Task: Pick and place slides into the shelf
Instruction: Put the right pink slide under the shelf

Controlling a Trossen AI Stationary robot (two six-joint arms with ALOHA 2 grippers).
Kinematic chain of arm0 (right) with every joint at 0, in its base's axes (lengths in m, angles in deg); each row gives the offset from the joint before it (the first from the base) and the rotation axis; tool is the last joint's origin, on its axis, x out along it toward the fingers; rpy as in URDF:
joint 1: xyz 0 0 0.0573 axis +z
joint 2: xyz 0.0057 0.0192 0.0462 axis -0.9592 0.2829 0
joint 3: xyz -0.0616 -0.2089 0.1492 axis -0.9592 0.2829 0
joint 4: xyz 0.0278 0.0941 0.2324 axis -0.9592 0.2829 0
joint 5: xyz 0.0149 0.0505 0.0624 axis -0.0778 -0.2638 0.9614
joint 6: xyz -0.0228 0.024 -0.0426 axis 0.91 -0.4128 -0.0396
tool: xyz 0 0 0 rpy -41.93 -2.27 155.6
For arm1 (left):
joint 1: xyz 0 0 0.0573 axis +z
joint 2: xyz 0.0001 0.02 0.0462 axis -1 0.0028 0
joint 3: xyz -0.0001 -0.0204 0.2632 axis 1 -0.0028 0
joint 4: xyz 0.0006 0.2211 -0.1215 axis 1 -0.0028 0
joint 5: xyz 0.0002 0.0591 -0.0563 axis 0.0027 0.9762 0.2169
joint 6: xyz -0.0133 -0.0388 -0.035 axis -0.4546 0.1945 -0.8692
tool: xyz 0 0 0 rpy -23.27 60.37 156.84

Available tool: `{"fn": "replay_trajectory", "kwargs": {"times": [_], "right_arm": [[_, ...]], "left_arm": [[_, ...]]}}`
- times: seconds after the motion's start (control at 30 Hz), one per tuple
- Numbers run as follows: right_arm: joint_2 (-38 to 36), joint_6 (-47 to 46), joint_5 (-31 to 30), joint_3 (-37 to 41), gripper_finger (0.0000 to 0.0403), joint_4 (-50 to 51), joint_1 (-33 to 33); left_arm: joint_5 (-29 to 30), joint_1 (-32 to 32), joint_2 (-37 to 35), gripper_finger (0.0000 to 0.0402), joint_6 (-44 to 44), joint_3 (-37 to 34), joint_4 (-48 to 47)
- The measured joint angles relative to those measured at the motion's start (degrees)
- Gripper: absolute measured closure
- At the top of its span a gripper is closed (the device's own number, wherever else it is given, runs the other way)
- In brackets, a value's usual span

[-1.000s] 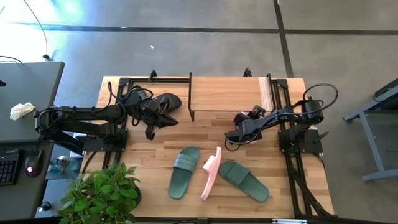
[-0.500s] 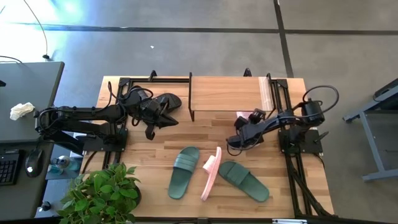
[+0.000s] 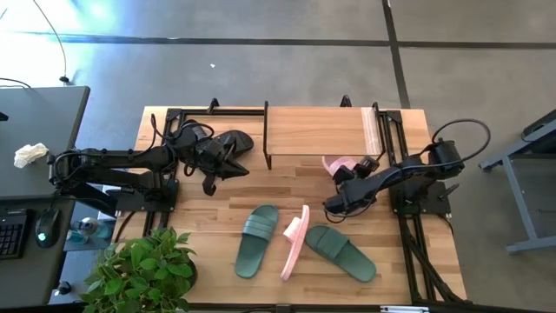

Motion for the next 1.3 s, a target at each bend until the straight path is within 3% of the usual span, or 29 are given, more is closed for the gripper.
{"fn": "replay_trajectory", "kwargs": {"times": [0.37, 0.57, 0.77, 0.97, 1.17, 1.3], "right_arm": [[-9.3, 4.4, 9.3, 0.0, 0.0284, -2.4, 0.8], [-22.1, 7.1, 29.1, 0.0, 0.0284, -7.7, 3.7], [-35.6, -0.3, 38.5, 0.0, 0.0284, -5.9, 8.8], [-39.7, -2.8, 37.4, 0.0, 0.0286, 0.6, 18.7], [-32.3, -3.2, 28.7, 0.0, 0.0290, 3.0, 26.2], [-25.2, 3.9, 26.0, 0.0, 0.0282, 0.2, 28.4]], "left_arm": [[-1.5, 0.0, 0.0, 0.0401, 0.0, 0.0, 0.0], [-2.1, 0.0, 0.0, 0.0401, 0.0, 0.0, 0.0], [-3.8, 0.0, 0.0, 0.0401, 0.1, 0.0, 0.0], [-3.9, 0.0, 0.0, 0.0401, 1.8, 0.0, -0.1], [-3.9, 0.0, 0.0, 0.0401, 2.6, 0.0, -0.5], [-3.9, 0.0, 0.0, 0.0401, 3.5, 0.0, -0.5]]}}
